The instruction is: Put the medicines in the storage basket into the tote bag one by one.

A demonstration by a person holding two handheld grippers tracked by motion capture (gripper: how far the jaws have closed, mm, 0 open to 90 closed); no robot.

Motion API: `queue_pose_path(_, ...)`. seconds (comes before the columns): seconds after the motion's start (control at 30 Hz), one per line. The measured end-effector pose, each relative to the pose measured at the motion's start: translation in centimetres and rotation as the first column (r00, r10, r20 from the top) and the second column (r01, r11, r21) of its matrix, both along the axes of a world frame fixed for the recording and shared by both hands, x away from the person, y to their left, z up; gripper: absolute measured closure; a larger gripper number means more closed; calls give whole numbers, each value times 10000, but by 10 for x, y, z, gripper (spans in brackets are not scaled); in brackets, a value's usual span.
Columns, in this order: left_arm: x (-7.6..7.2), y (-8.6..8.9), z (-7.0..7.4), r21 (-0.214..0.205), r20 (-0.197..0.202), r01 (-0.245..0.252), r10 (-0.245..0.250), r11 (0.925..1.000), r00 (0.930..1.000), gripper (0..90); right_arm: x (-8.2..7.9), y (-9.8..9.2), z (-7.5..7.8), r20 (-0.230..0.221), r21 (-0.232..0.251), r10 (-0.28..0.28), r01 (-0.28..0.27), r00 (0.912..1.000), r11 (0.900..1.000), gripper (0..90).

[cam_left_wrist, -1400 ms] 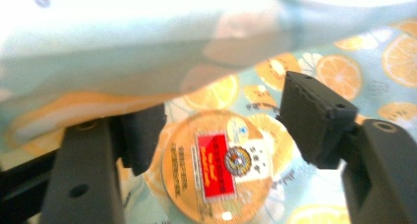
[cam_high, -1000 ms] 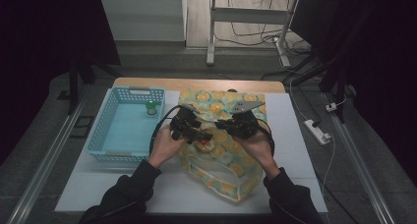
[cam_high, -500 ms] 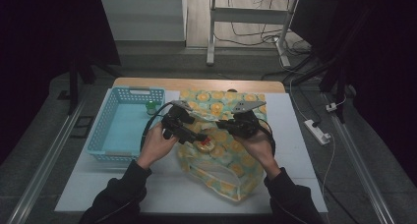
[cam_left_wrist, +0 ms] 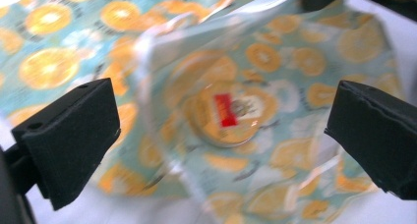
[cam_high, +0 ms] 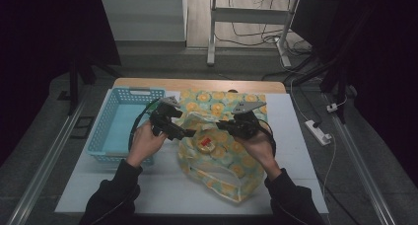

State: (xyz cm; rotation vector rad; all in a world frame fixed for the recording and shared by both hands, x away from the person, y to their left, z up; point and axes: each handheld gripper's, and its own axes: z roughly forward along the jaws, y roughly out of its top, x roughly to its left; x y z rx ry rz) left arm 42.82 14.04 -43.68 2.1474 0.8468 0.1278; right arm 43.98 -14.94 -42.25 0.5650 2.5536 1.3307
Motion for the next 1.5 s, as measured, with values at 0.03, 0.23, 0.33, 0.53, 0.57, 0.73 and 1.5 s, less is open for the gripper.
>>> queue_pose_path(0.03,1,3,-1,-11,16,-101,101,9999,9999,0,0,0,0,2,-3,0,0,10000,10000,900)
queue_pose_path(0.23,4,23,-2,45,41,-773,773,9970,9970,0,0,0,0,3,-5,4,-4,10000,10000,900)
queue_pose_path(0.33,4,31,-1,111,83,-1154,1154,9933,9933,0,0,0,0,-1,-5,-1,1,10000,10000,900)
queue_pose_path(0.53,5,49,-1,-3,314,-2011,2010,9796,9791,12,0,0,0,0,-22,-5,5,10000,10000,900)
queue_pose_path(0.57,5,52,-1,24,353,-2105,2103,9776,9770,12,0,0,0,-8,-24,-3,3,10000,10000,900)
queue_pose_path(0.73,6,63,0,-69,452,-2526,2527,9675,9665,19,1,0,-1,-25,-50,-31,31,10000,10000,899)
queue_pose_path(1.5,43,112,-17,571,-313,-4151,4172,9080,9083,0,1,4,-5,-101,-154,6,-8,9999,9999,899)
